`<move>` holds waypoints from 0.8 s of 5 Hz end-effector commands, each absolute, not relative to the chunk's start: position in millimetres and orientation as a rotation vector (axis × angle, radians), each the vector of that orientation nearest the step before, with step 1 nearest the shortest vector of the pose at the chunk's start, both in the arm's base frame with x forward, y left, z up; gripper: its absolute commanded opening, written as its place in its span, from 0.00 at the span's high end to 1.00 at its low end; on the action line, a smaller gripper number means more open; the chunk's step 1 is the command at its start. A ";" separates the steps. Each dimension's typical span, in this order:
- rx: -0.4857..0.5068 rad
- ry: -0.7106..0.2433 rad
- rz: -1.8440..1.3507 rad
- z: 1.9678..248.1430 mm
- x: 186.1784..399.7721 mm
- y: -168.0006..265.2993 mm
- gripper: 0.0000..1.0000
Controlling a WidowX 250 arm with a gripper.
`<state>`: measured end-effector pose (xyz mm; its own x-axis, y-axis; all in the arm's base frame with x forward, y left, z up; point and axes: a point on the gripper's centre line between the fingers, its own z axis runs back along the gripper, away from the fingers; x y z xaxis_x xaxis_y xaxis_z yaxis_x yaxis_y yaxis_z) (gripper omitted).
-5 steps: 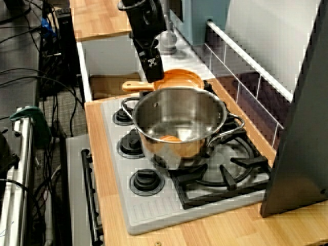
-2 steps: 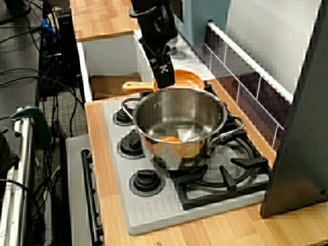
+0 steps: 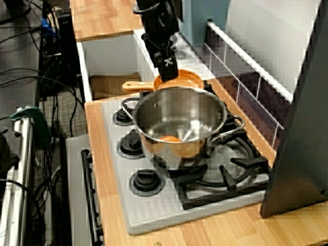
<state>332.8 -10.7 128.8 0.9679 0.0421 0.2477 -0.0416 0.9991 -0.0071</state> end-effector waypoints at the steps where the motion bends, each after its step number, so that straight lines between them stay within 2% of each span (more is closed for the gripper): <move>1: 0.018 -0.298 0.079 126.5 339.4 11.3 0.00; 4: 0.067 -0.317 0.103 112.6 350.9 32.3 0.00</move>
<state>348.9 30.6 100.2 0.9616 0.0901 0.2592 -0.1059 0.9932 0.0478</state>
